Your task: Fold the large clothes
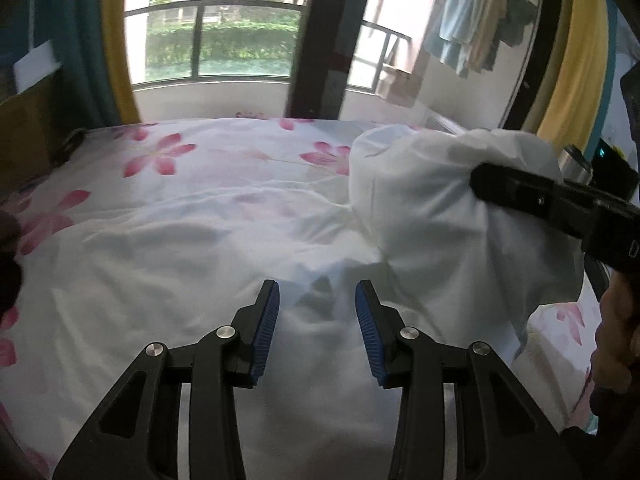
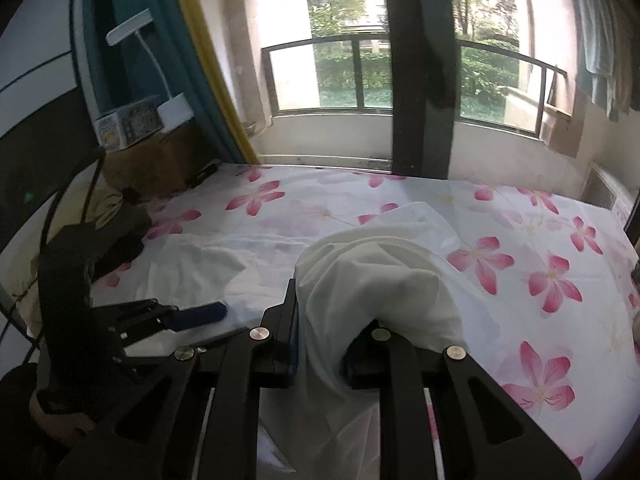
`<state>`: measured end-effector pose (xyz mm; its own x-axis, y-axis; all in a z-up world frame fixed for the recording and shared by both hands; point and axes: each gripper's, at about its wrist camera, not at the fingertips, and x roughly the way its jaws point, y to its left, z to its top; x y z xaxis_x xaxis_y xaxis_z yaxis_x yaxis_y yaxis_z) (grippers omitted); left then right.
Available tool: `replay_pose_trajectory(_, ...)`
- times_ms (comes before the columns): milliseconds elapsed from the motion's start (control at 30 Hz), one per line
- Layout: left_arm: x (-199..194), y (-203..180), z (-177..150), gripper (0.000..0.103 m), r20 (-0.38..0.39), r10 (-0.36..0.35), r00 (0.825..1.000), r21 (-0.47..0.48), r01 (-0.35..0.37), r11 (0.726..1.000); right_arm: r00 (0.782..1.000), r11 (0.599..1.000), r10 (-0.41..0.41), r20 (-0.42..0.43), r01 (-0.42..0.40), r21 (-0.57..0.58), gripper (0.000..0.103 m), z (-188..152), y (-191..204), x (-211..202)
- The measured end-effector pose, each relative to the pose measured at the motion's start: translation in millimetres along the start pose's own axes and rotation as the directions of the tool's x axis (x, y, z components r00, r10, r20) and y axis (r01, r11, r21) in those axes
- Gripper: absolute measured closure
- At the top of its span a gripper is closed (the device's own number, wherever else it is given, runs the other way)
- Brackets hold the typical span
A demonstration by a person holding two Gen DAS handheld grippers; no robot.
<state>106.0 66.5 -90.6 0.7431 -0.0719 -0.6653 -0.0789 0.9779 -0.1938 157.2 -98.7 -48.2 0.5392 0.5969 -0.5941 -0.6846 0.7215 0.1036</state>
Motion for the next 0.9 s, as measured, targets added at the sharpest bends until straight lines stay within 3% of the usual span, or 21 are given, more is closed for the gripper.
replay_pose_trajectory(533,-32.2,68.8,-19.4,0.061,0.024,0.06,0.998,-0.123,-0.056,0.991,0.987,0.987,0.116,-0.113,-0.127,-0.096,0.086,-4.9,73.9,50.1)
replay_pose_trajectory(900,-52.7,109.0,-30.8,0.061,0.028,0.104,0.994,-0.175,-0.097,0.98,0.945,0.947,0.24,-0.22,-0.278,-0.159,0.086,-18.3,118.8,82.8)
